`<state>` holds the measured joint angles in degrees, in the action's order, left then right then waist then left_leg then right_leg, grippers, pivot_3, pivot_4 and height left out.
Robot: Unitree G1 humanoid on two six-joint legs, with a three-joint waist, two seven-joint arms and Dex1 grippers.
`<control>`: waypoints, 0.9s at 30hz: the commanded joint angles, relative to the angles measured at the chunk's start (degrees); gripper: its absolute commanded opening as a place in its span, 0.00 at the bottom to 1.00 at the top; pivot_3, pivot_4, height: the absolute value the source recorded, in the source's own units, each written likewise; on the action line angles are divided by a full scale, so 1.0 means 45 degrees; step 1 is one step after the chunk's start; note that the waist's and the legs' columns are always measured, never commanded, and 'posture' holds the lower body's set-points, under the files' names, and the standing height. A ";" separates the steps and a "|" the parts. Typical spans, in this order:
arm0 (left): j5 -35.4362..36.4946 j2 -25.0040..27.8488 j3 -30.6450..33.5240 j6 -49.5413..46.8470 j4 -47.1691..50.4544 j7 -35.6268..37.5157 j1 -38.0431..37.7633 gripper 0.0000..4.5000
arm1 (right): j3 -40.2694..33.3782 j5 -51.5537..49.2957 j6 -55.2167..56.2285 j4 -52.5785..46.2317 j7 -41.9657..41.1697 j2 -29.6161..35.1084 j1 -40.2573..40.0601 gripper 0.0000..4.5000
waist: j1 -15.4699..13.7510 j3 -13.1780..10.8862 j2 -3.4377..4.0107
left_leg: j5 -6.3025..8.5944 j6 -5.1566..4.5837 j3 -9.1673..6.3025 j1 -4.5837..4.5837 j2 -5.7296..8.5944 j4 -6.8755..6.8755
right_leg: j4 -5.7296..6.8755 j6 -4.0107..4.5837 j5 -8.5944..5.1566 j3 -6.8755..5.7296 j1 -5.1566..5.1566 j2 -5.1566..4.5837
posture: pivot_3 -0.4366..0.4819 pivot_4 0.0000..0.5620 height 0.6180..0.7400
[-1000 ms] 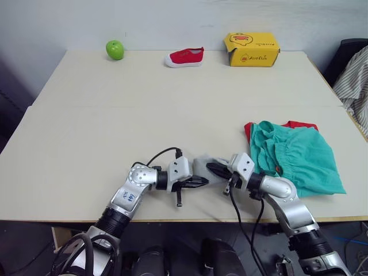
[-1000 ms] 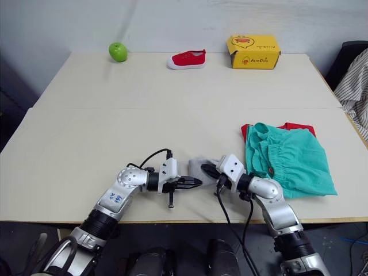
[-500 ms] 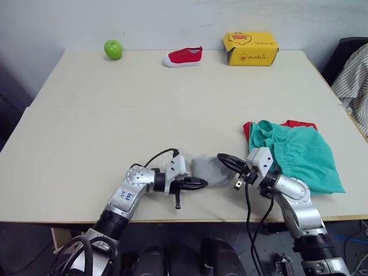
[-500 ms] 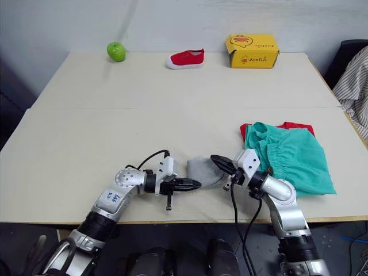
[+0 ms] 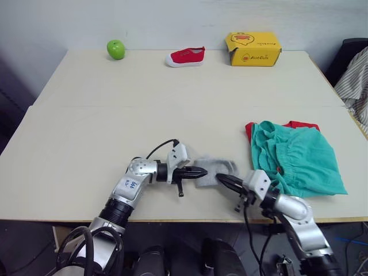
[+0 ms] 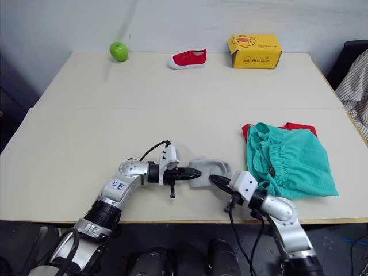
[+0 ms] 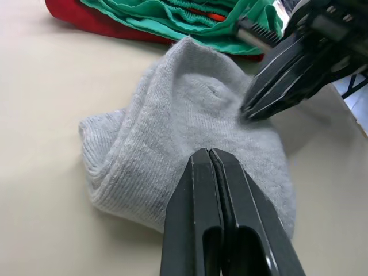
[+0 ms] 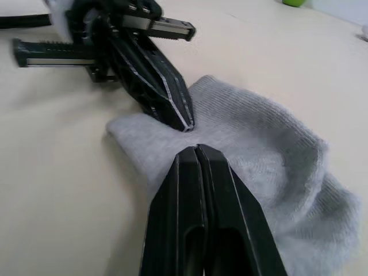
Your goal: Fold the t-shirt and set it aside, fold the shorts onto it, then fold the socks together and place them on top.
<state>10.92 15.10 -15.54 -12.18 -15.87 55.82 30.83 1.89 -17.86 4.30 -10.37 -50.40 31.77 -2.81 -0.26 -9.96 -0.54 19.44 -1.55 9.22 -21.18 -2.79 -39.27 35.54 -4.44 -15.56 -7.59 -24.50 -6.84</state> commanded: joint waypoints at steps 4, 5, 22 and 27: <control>-0.0403 0.0055 0.0052 0.1249 -0.0270 -0.0066 -0.0033 0.00 | -0.3329 -0.8360 -0.9446 -0.2585 0.1499 0.2621 -0.1198 0.35 | -0.0004 0.0000 -0.0004 | 0.0004 -0.0019 -0.0018 -0.0004 0.0007 -0.0007 | 0.0001 0.0005 -0.0002 -0.0006 0.0007 -0.0143 | 0.48 0.27 1.00; -0.0418 0.0057 0.0076 0.1305 -0.0293 -0.0067 -0.0042 0.00 | -0.3518 -0.9500 -1.0778 -0.2482 0.1803 0.3018 -0.1161 0.42 | 0.0002 -0.0001 -0.0007 | 0.0004 -0.0022 -0.0022 -0.0003 0.0008 -0.0007 | 0.0001 0.0007 -0.0002 -0.0010 0.0007 -0.0151 | 0.48 0.27 1.00; -0.0706 0.0475 0.0158 0.1350 -0.0138 -0.0184 -0.0525 0.00 | -0.1878 -1.0728 -1.7154 0.1238 0.6922 -0.0252 0.4721 0.99 | 0.0151 0.0053 -0.0063 | 0.0002 -0.0018 -0.0021 -0.0009 0.0009 0.0000 | 0.0003 0.0008 -0.0003 -0.0035 0.0004 -0.0141 | 0.48 0.27 1.00; -0.0713 0.0542 0.0230 0.1317 -0.0157 -0.0170 -0.0627 0.00 | -0.1102 -0.9737 -1.7066 0.2318 0.6271 -0.1228 0.6083 0.99 | 0.0329 0.0079 -0.0070 | -0.0003 -0.0010 -0.0018 -0.0004 -0.0003 0.0002 | 0.0013 0.0011 -0.0005 -0.0032 0.0003 -0.0136 | 0.48 0.27 1.00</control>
<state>8.64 17.05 -14.00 -5.73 -16.40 55.27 28.72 -6.53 -63.74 -71.62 -2.45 -21.39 28.28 24.13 1.22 -9.60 -0.86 19.42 -1.59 9.14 -21.19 -2.80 -39.25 35.60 -4.39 -15.59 -7.75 -24.48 -7.44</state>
